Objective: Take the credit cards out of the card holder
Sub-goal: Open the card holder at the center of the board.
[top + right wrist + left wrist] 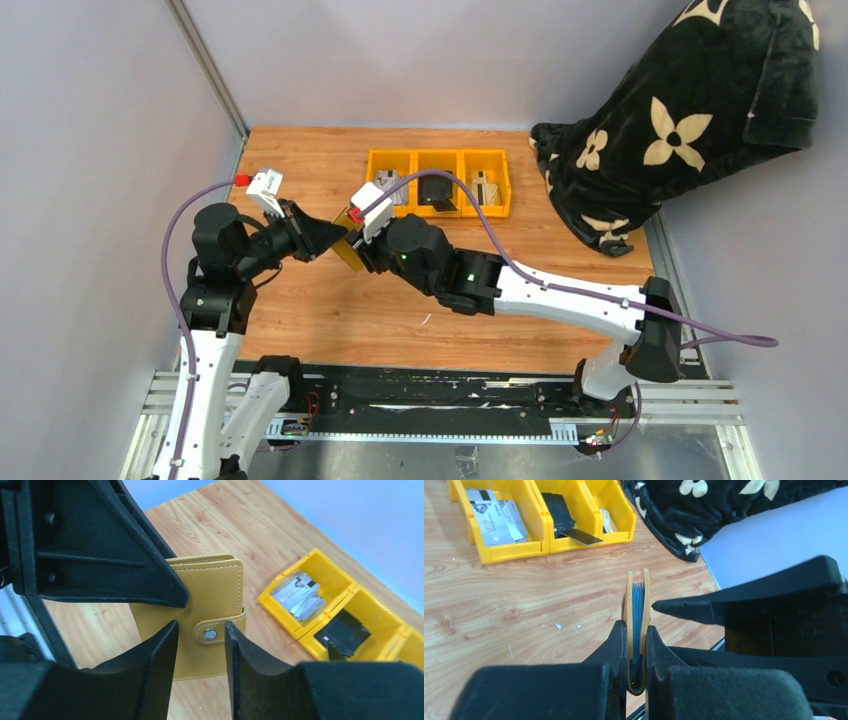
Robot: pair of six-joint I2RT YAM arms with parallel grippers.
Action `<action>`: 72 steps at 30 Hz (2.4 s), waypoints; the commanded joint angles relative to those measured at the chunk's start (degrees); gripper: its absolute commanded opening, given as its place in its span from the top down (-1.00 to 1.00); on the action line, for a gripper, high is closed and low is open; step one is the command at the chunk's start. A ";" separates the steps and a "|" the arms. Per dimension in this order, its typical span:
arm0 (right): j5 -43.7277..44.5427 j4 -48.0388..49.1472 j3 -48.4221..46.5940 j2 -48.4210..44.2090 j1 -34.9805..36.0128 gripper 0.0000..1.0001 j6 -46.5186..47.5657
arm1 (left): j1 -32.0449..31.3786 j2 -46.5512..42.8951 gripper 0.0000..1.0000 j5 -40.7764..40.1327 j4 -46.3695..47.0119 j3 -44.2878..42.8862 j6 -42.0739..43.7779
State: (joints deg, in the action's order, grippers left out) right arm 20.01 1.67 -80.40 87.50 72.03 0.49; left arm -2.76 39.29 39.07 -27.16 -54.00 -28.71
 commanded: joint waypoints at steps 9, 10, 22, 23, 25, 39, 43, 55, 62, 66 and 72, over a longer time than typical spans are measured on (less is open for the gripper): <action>17.93 -0.67 -2.18 4.68 2.76 0.46 7.25 | -0.22 -1.14 1.00 0.74 1.89 -1.19 -2.37; 19.33 -0.02 -1.85 4.62 2.71 0.46 7.53 | -0.22 -1.19 1.00 1.09 2.30 -1.13 -2.78; 23.62 6.07 -0.70 3.97 2.75 1.00 11.33 | -0.25 -1.19 1.00 1.76 1.41 -1.72 -2.93; 23.79 6.55 -0.61 3.67 2.76 1.00 11.48 | -0.23 -1.16 1.00 1.79 1.19 -1.80 -2.78; 25.03 7.48 -0.46 3.34 2.67 1.00 11.80 | -0.22 -1.21 1.00 2.09 0.77 -1.89 -2.15; 0.61 0.61 5.62 -8.40 -5.32 0.50 -3.96 | -0.27 -1.99 1.00 4.57 -0.72 -2.77 2.52; -25.64 2.20 12.49 -17.53 -15.15 -0.07 -17.33 | -0.22 -2.32 1.00 8.20 1.49 -2.78 2.52; -51.99 24.67 32.22 -27.50 -20.95 -0.59 -30.05 | -0.27 -2.07 1.00 17.07 13.29 -1.22 -7.72; -52.11 33.64 32.49 -22.80 -20.94 -0.64 -33.41 | -0.22 -2.28 1.00 19.82 16.44 -1.78 -12.21; -52.55 37.10 30.49 -19.26 -20.87 -0.65 -34.73 | -0.22 -2.54 1.00 20.87 18.27 -1.99 -15.21; -49.99 40.31 29.35 -15.38 -20.83 -0.66 -36.15 | -0.22 -3.13 1.00 21.59 21.75 -1.99 -19.44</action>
State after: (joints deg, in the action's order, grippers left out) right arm -31.03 36.21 -49.17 70.78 51.20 -33.65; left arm -2.76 37.12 58.65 -10.17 -55.02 -43.55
